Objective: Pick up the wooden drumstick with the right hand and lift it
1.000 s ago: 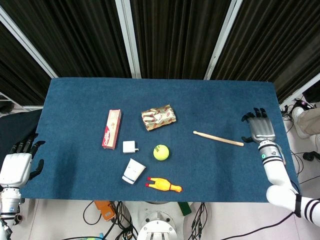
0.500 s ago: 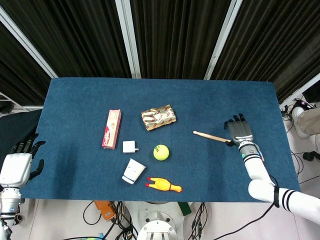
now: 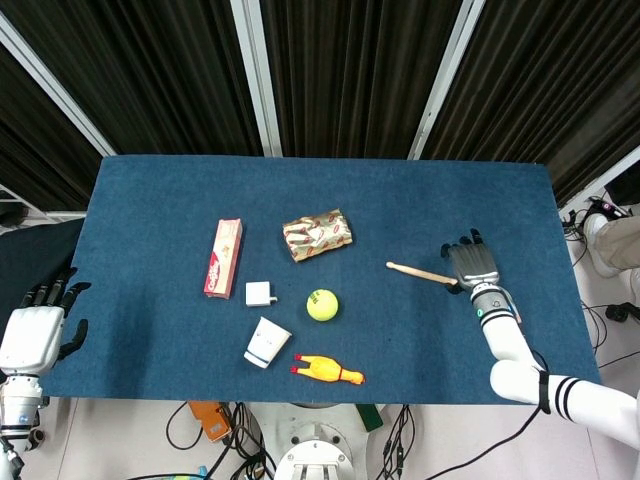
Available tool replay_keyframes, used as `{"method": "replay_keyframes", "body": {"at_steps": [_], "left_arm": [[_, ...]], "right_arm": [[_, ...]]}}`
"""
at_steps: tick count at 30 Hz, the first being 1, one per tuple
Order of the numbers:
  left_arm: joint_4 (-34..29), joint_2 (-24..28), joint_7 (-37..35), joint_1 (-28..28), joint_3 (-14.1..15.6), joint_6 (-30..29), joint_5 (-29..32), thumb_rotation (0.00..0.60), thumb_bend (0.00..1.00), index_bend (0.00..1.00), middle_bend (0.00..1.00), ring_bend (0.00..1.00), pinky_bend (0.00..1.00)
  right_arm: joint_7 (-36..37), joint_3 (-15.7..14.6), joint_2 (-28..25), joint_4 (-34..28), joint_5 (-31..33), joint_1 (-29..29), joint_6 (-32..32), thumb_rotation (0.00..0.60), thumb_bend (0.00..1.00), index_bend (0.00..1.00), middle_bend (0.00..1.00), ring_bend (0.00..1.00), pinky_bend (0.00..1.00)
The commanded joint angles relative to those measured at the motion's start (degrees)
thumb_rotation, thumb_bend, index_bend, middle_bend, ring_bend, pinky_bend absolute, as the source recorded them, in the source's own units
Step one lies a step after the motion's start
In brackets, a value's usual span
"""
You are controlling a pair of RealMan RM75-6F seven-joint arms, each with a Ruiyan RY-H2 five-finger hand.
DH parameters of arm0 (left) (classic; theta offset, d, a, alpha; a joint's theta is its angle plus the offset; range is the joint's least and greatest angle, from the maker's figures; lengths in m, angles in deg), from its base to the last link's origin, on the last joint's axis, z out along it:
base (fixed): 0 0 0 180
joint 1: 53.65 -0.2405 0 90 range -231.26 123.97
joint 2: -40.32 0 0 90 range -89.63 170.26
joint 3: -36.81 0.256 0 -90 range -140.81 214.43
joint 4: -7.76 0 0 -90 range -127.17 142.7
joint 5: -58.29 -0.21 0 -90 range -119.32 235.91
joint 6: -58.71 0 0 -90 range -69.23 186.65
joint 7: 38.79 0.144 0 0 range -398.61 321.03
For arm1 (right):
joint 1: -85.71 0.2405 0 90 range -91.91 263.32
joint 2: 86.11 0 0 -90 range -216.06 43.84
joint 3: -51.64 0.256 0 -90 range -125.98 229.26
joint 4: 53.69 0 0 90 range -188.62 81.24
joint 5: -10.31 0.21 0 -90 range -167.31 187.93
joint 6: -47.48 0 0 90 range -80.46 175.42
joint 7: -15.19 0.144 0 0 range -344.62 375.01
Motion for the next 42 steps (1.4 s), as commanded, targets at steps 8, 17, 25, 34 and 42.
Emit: {"method": "replay_keyframes", "body": {"at_steps": [8,17,25,34,42], "left_arm": [[-0.06,0.05,-0.18,-0.03,-0.02,-0.04,0.04,0.600,0.42,0.21,0.08,0.10,0.15],[-0.04,0.08,-0.48,-0.05,-0.08,-0.10,0.08,0.600,0.42,0.21,0.08,0.10,0.15],[-0.11,0.11,-0.49,-0.09,-0.02,-0.12,0.04,0.600,0.42,0.21,0.08,0.10,0.15],[-0.20,0.20,-0.33,-0.08,0.05,-0.04,0.02,0.600,0.42,0.21,0.08,0.11,0.15],[-0.26,0.29,-0.20,-0.04,0.11,0.19,0.14,0.600,0.42,0.21,0.08,0.11,0.15]], "right_arm": [[0.30,-0.77,1.83,1.13,-0.02,1.10,-0.29,0.600,0.39,0.47,0.47,0.23,0.00],[0.09,-1.27,3.51,2.79,1.08,1.92,-0.36,0.600,0.40,0.48,0.47,0.24,0.00],[0.55,-1.32,4.30,3.44,1.21,2.50,-0.67,0.600,0.45,0.53,0.47,0.25,0.00],[0.41,-1.56,4.68,3.53,1.54,3.09,-0.74,0.600,0.48,0.53,0.47,0.25,0.00],[0.37,-1.84,5.03,3.69,1.67,3.47,-0.79,0.600,0.49,0.53,0.51,0.29,0.00]]}}
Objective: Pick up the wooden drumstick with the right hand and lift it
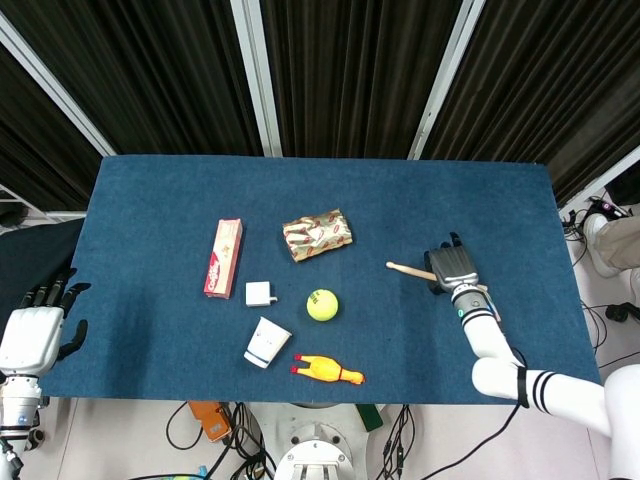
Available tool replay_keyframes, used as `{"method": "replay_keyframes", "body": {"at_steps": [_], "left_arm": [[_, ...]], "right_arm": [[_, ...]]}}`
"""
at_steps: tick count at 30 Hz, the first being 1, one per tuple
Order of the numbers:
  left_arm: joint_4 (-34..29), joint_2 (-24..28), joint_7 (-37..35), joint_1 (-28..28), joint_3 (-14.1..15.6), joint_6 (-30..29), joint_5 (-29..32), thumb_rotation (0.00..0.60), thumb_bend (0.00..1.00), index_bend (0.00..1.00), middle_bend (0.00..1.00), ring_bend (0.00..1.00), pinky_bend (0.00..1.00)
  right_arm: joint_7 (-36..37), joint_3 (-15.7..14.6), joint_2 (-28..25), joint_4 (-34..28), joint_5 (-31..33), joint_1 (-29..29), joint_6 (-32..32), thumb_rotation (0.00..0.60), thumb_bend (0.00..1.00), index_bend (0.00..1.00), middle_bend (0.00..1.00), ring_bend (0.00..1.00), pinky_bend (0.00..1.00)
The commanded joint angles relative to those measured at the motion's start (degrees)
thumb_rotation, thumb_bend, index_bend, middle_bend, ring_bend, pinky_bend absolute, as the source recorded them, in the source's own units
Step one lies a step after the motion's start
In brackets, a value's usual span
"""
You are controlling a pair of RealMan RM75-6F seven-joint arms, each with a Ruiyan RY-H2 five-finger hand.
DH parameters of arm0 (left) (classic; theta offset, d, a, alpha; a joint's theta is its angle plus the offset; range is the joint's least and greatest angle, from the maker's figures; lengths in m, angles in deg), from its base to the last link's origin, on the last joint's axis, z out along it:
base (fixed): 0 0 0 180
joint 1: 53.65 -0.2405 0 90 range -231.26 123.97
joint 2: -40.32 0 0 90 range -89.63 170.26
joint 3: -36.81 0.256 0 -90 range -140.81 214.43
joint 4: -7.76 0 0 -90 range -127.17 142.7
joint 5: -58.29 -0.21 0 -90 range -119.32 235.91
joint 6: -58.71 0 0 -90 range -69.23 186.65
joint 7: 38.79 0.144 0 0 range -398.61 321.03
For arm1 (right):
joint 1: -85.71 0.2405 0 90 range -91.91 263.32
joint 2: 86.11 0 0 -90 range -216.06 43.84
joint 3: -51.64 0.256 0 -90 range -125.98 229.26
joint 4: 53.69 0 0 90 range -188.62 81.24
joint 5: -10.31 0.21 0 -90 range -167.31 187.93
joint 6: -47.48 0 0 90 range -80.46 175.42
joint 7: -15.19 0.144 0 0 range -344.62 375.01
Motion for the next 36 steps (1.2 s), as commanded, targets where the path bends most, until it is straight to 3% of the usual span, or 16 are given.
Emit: {"method": "replay_keyframes", "body": {"at_steps": [1,26,36], "left_arm": [[-0.01,0.02,0.01,0.00,0.00,0.03,0.02,0.600,0.42,0.21,0.08,0.11,0.15],[-0.31,0.36,0.25,0.05,0.29,0.37,-0.11,0.600,0.42,0.21,0.08,0.11,0.15],[-0.34,0.43,0.14,0.06,0.36,0.34,-0.29,0.600,0.42,0.21,0.08,0.11,0.15]], "right_arm": [[-0.04,-0.07,0.11,0.07,0.08,0.08,0.00,0.600,0.49,0.53,0.51,0.29,0.00],[-1.19,-0.26,1.94,1.45,1.53,1.63,-0.44,0.600,0.54,0.52,0.52,0.31,0.00],[-0.80,0.03,2.22,1.38,0.62,1.82,0.41,0.600,0.63,0.59,0.57,0.36,0.00]]}}
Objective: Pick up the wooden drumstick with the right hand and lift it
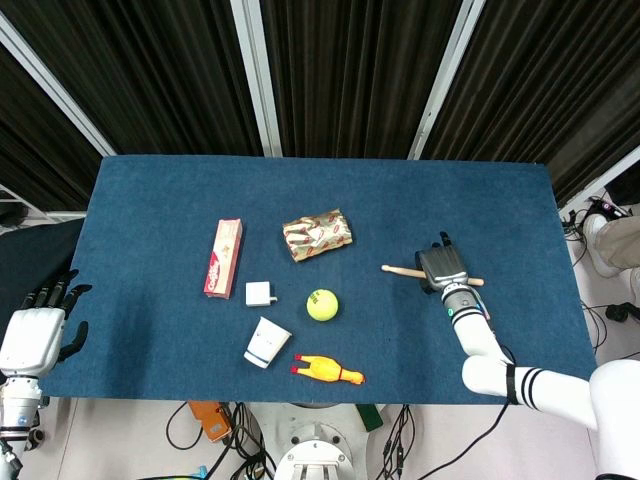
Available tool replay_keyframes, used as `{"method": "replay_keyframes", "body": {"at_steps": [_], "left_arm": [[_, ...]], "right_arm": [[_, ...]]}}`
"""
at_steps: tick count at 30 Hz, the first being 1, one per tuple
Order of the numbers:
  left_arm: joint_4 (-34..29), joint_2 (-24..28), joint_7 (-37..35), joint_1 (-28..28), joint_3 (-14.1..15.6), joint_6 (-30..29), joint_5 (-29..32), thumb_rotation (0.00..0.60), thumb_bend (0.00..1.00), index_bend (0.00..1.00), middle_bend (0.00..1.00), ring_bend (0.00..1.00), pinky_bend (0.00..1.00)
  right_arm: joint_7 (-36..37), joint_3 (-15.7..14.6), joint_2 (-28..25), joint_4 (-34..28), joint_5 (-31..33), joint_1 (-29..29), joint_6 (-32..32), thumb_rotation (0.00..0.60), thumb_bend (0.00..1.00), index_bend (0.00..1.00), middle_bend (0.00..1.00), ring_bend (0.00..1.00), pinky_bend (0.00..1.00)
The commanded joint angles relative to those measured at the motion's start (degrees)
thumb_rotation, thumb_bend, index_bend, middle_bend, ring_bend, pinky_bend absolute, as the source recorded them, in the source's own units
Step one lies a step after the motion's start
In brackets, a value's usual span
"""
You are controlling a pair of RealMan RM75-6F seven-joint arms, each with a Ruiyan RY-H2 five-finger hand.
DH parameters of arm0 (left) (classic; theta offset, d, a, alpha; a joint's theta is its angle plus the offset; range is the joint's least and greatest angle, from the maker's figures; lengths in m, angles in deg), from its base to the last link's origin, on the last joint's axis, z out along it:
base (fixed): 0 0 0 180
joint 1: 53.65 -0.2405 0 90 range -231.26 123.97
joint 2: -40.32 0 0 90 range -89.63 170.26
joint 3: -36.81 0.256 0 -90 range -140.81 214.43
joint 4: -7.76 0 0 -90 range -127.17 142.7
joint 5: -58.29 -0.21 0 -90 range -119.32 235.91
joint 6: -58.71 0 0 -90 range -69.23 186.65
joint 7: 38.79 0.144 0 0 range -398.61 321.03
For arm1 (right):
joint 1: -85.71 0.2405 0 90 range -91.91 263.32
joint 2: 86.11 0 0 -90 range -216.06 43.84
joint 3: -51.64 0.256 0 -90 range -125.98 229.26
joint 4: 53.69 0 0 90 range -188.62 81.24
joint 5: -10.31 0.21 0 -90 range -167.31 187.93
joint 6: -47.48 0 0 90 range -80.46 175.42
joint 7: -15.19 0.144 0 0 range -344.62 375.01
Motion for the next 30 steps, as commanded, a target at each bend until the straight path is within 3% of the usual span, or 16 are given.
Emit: {"method": "replay_keyframes", "body": {"at_steps": [1,8,15,24,30], "left_arm": [[0.05,-0.01,-0.04,-0.01,0.00,-0.07,-0.09,0.600,0.42,0.21,0.08,0.11,0.15],[-0.01,0.01,-0.02,-0.02,0.00,-0.10,-0.06,0.600,0.42,0.21,0.08,0.11,0.15],[-0.06,0.00,0.17,-0.02,-0.01,-0.07,0.02,0.600,0.42,0.21,0.08,0.11,0.15],[-0.16,0.08,-0.10,-0.08,-0.03,-0.11,0.09,0.600,0.42,0.21,0.08,0.11,0.15],[-0.14,0.11,-0.35,-0.07,-0.10,-0.04,0.24,0.600,0.42,0.21,0.08,0.11,0.15]], "right_arm": [[0.30,0.22,-0.24,-0.24,-0.23,-0.05,0.27,0.600,0.64,0.60,0.57,0.36,0.00],[1.18,1.31,-2.01,-2.24,-0.09,0.08,0.47,0.600,0.66,0.61,0.58,0.37,0.00],[0.66,5.01,-5.31,-5.44,2.21,3.28,-0.56,0.600,0.66,0.63,0.59,0.38,0.00],[-3.43,9.94,-7.83,-5.37,11.69,11.67,-2.60,0.600,0.68,0.68,0.62,0.41,0.00],[-1.49,14.12,-7.63,-2.92,17.88,16.63,-5.42,0.600,0.69,0.71,0.65,0.44,0.00]]}}
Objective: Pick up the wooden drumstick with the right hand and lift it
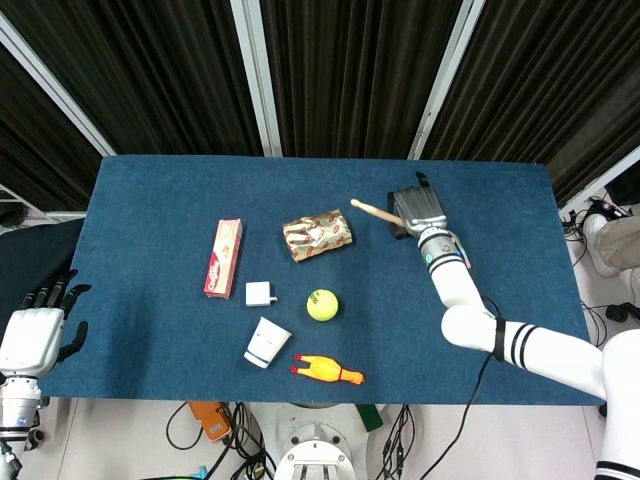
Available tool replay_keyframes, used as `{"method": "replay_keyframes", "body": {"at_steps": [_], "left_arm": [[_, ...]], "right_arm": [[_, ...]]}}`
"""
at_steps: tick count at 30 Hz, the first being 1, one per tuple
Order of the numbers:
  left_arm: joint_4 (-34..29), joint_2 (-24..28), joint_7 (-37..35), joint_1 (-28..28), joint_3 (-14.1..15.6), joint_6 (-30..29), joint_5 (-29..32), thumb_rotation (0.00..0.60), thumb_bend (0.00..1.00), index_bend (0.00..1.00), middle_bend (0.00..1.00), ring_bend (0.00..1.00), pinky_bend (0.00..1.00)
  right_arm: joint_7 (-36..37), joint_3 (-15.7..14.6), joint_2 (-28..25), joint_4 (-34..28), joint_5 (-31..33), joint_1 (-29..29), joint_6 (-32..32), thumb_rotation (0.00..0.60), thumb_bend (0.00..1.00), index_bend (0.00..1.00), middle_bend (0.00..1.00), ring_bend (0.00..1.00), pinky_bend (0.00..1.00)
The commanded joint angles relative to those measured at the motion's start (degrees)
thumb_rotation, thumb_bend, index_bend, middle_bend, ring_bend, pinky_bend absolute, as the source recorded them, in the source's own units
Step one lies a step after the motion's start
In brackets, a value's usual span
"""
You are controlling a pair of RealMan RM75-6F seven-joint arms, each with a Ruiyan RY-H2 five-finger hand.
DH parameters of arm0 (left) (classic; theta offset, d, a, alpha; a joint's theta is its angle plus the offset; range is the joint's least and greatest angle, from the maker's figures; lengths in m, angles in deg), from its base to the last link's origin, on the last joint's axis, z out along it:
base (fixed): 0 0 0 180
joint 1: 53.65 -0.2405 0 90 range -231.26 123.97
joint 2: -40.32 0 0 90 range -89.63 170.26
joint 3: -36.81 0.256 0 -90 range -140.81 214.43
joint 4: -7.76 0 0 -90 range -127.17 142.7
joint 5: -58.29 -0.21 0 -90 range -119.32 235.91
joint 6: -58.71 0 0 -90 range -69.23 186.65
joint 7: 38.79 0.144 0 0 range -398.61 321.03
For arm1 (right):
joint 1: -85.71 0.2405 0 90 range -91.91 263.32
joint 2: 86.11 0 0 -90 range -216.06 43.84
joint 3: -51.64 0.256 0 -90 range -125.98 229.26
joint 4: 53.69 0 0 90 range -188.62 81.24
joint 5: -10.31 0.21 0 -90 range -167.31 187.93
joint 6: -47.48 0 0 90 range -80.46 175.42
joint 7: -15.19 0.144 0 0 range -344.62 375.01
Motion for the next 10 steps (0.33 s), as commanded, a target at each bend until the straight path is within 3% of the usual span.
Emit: {"method": "replay_keyframes", "body": {"at_steps": [1,10], "left_arm": [[0.03,0.00,-0.10,0.03,-0.04,0.06,0.05,0.600,0.42,0.21,0.08,0.11,0.15],[0.19,0.07,-0.50,0.10,-0.11,0.35,0.34,0.600,0.42,0.21,0.08,0.11,0.15]], "right_arm": [[1.93,2.75,0.03,1.78,3.15,2.74,-2.49,0.600,0.69,0.72,0.65,0.44,0.00],[6.76,4.61,-1.46,0.91,2.81,5.26,-3.23,0.600,0.70,0.72,0.65,0.44,0.00]]}}
